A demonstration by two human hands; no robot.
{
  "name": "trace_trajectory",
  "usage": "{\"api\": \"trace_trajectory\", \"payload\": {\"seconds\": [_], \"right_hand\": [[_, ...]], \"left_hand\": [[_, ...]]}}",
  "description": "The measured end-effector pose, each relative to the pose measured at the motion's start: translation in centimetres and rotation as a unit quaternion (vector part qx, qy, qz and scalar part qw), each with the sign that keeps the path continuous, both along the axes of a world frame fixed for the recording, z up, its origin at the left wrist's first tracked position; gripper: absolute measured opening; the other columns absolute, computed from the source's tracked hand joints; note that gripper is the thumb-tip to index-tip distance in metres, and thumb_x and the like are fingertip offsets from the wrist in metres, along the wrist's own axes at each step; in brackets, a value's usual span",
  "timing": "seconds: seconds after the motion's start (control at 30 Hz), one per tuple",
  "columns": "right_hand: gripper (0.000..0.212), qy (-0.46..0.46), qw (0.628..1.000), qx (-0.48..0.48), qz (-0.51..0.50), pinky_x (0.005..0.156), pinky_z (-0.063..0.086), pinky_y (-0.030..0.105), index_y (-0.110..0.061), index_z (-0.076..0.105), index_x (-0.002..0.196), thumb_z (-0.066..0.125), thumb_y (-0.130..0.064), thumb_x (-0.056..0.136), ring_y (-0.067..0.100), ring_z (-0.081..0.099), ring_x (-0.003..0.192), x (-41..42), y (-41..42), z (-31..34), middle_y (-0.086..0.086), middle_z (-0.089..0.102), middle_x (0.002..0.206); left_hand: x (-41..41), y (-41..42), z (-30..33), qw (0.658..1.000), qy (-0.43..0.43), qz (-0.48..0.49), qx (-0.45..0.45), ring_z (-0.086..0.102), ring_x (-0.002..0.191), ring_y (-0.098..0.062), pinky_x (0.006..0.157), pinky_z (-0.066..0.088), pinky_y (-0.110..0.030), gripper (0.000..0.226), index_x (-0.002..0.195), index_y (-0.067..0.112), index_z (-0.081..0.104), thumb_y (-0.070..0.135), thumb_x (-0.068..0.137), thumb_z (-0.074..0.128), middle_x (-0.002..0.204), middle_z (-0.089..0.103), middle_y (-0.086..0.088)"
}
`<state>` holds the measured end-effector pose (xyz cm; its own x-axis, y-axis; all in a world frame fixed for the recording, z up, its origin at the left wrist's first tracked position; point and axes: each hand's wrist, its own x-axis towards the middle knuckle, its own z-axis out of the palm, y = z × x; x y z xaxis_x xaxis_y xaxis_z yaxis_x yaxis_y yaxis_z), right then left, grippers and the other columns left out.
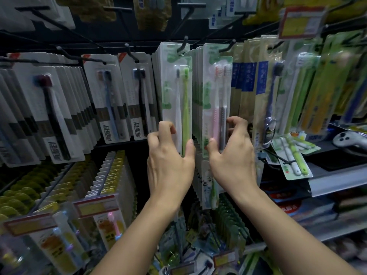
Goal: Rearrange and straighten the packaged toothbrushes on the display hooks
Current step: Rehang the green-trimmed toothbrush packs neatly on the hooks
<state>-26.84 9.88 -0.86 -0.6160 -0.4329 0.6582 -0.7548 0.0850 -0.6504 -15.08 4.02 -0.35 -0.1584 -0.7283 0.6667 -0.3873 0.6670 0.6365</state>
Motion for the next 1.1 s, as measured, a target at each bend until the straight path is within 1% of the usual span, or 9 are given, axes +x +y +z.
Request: {"api": "trace_trajectory", "payload": {"seconds": [0.1, 0.23, 0.33, 0.43, 0.63, 0.83, 0.93, 1.0, 1.1], "right_hand": [[0.052, 0.017, 0.999, 0.016, -0.025, 0.079, 0.043, 0.035, -0.021, 0.036, 0.142, 0.064, -0.030, 0.098, 0.029, 0.062, 0.106, 0.0, -0.2, 0.0, 0.007, 0.054, 0.126], [0.052, 0.034, 0.997, 0.034, -0.061, 0.076, 0.050, 0.043, -0.020, 0.034, 0.141, 0.062, -0.032, 0.099, 0.035, 0.065, 0.095, 0.1, -0.4, 0.0, 0.008, 0.047, 0.127], [0.050, 0.058, 0.994, 0.046, -0.083, 0.071, 0.050, 0.044, -0.016, 0.034, 0.140, 0.059, -0.031, 0.100, 0.038, 0.065, 0.086, 0.2, -0.5, -0.1, 0.011, 0.041, 0.130], [0.049, 0.067, 0.992, 0.051, -0.095, 0.070, 0.050, 0.045, -0.014, 0.035, 0.139, 0.059, -0.030, 0.100, 0.040, 0.064, 0.088, 0.1, -0.7, -0.1, 0.013, 0.040, 0.130], [0.048, 0.070, 0.991, 0.050, -0.101, 0.071, 0.048, 0.042, -0.014, 0.035, 0.138, 0.059, -0.030, 0.099, 0.042, 0.064, 0.095, -0.2, -1.0, -0.3, 0.013, 0.040, 0.130], [0.049, 0.070, 0.991, 0.052, -0.106, 0.071, 0.049, 0.043, -0.014, 0.035, 0.137, 0.061, -0.030, 0.098, 0.041, 0.064, 0.093, -0.2, -1.2, -0.3, 0.012, 0.039, 0.130], [0.052, 0.067, 0.990, 0.053, -0.108, 0.072, 0.051, 0.044, -0.014, 0.035, 0.139, 0.062, -0.031, 0.097, 0.041, 0.064, 0.093, -0.2, -1.1, -0.3, 0.012, 0.038, 0.131], [0.053, 0.067, 0.990, 0.055, -0.109, 0.072, 0.052, 0.045, -0.014, 0.035, 0.140, 0.062, -0.031, 0.097, 0.040, 0.064, 0.092, -0.1, -1.0, -0.3, 0.012, 0.038, 0.131], [0.054, 0.068, 0.990, 0.053, -0.110, 0.074, 0.053, 0.045, -0.014, 0.036, 0.140, 0.063, -0.031, 0.096, 0.039, 0.063, 0.094, 0.0, -0.9, -0.3, 0.011, 0.038, 0.130]], "left_hand": [[-0.2, -0.1, -0.1, 1.000, 0.004, -0.006, -0.008, 0.048, 0.078, -0.016, 0.071, 0.041, -0.033, 0.038, 0.118, 0.027, 0.038, 0.041, 0.097, 0.067, 0.113, 0.046, 0.000], [-0.4, -0.1, -0.5, 1.000, 0.008, -0.006, -0.015, 0.045, 0.077, -0.014, 0.071, 0.040, -0.032, 0.042, 0.119, 0.028, 0.034, 0.041, 0.097, 0.067, 0.115, 0.041, 0.004], [-0.5, -0.2, -0.7, 1.000, 0.003, -0.008, -0.019, 0.053, 0.081, -0.018, 0.070, 0.047, -0.036, 0.046, 0.117, 0.029, 0.030, 0.040, 0.096, 0.069, 0.115, 0.039, 0.003], [-0.4, -0.4, -1.0, 1.000, -0.009, -0.017, -0.012, 0.063, 0.082, -0.025, 0.072, 0.056, -0.044, 0.048, 0.119, 0.030, 0.029, 0.040, 0.095, 0.069, 0.118, 0.039, 0.002], [-0.3, -0.2, -1.3, 0.999, -0.036, -0.004, -0.014, 0.065, 0.088, -0.030, 0.073, 0.059, -0.049, 0.052, 0.127, 0.032, 0.031, 0.041, 0.094, 0.070, 0.124, 0.037, -0.001], [0.0, -0.4, -1.8, 0.996, -0.073, 0.026, -0.036, 0.061, 0.100, -0.028, 0.073, 0.056, -0.041, 0.047, 0.130, 0.030, 0.041, 0.042, 0.093, 0.069, 0.125, 0.038, -0.001], [0.1, -0.6, -2.1, 0.995, -0.086, 0.036, -0.043, 0.055, 0.111, -0.024, 0.075, 0.048, -0.032, 0.047, 0.132, 0.031, 0.046, 0.043, 0.093, 0.068, 0.126, 0.037, 0.001], [0.3, -0.8, -2.3, 0.994, -0.094, 0.040, -0.047, 0.051, 0.117, -0.022, 0.077, 0.045, -0.029, 0.046, 0.134, 0.031, 0.048, 0.044, 0.094, 0.068, 0.127, 0.036, 0.001], [0.7, -0.8, -2.3, 0.993, -0.100, 0.042, -0.050, 0.050, 0.117, -0.020, 0.078, 0.047, -0.028, 0.045, 0.134, 0.032, 0.049, 0.045, 0.094, 0.067, 0.127, 0.035, 0.001]]}}
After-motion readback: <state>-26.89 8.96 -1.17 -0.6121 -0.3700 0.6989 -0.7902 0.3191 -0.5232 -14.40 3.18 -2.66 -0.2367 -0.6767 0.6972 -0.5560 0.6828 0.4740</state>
